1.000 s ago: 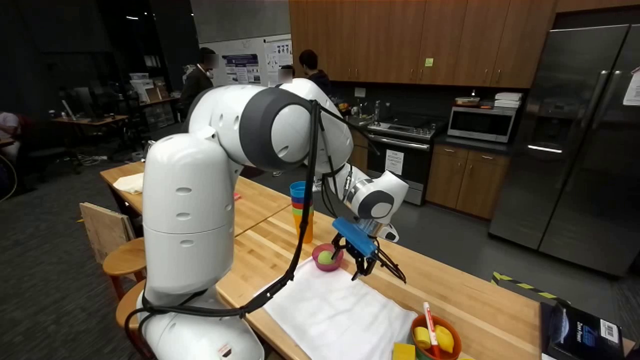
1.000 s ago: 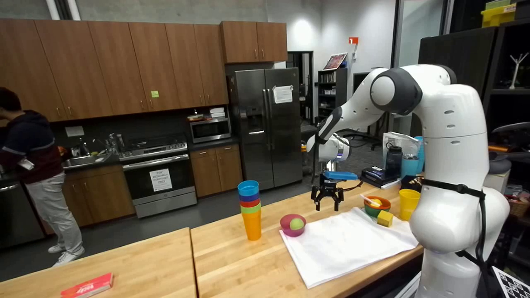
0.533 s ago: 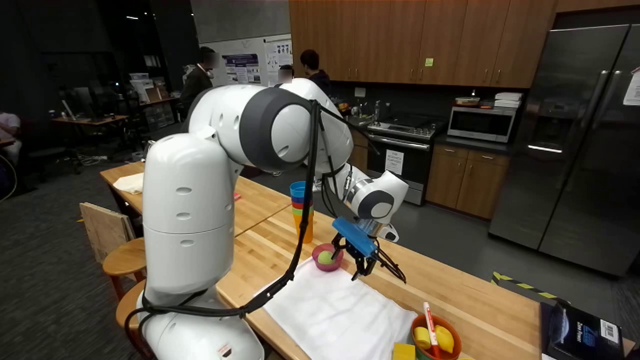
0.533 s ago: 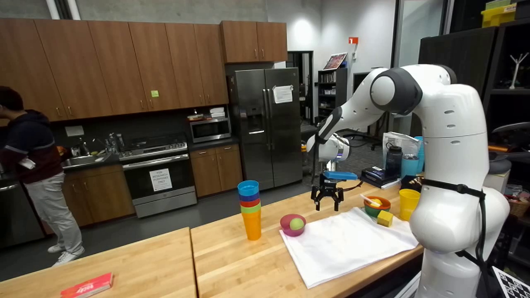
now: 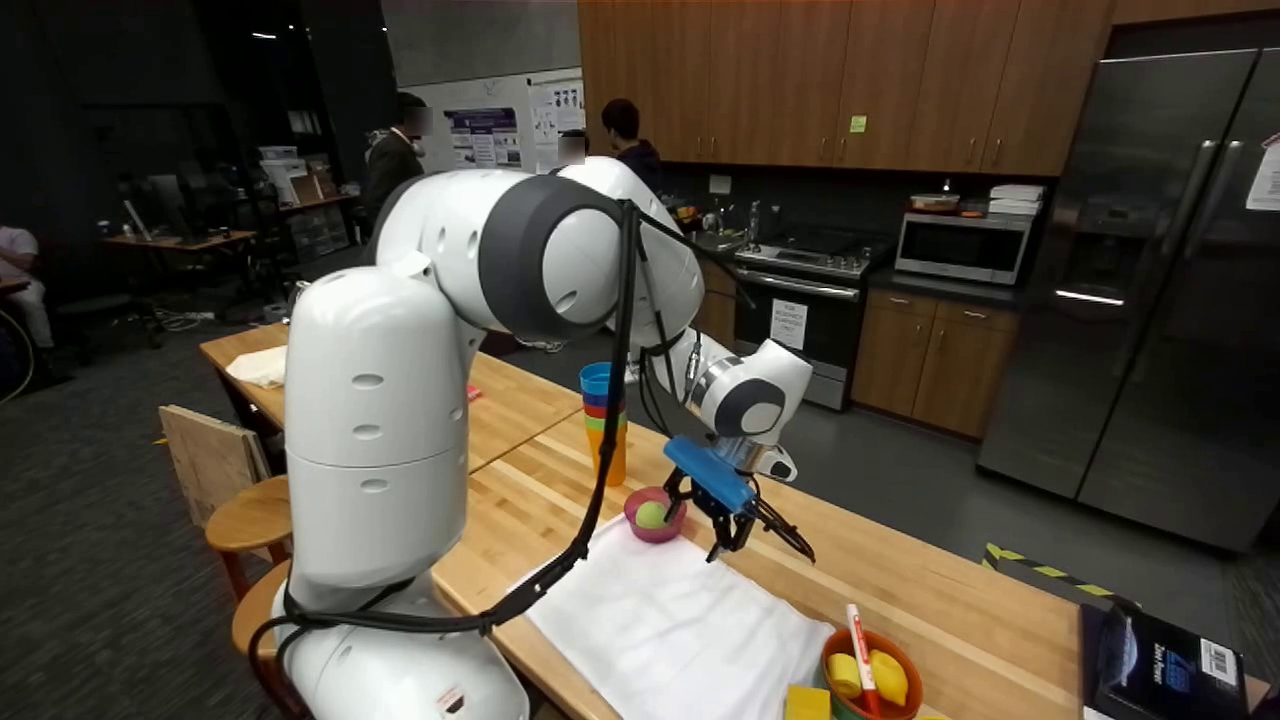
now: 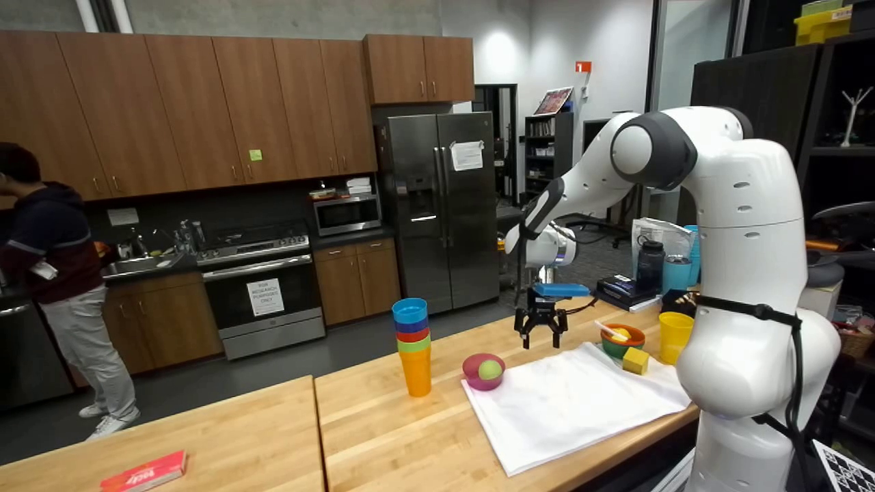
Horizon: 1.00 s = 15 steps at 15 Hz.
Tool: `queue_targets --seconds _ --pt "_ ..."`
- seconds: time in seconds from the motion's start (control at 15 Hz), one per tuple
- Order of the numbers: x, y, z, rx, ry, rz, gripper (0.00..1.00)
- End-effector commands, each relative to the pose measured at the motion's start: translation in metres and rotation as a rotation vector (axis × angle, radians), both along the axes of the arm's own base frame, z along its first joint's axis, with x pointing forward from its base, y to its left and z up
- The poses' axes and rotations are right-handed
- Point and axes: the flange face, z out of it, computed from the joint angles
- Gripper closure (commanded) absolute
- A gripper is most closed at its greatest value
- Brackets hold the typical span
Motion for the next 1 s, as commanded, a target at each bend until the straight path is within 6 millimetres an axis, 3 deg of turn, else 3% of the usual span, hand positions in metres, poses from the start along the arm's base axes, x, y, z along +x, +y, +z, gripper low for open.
queue_targets --seconds 0.0,0.27,0.33,0.93 --pt "0.003 0.001 0.004 -0.186 -0.019 0.046 0.0" --pt "0.005 -0.011 0.009 -0.426 -0.041 0.074 0.0" --pt "0.009 -0.007 0.002 -0.344 -0.023 0.078 0.0" --pt "0.01 -0.011 0.003 -0.406 -0.027 0.076 0.0"
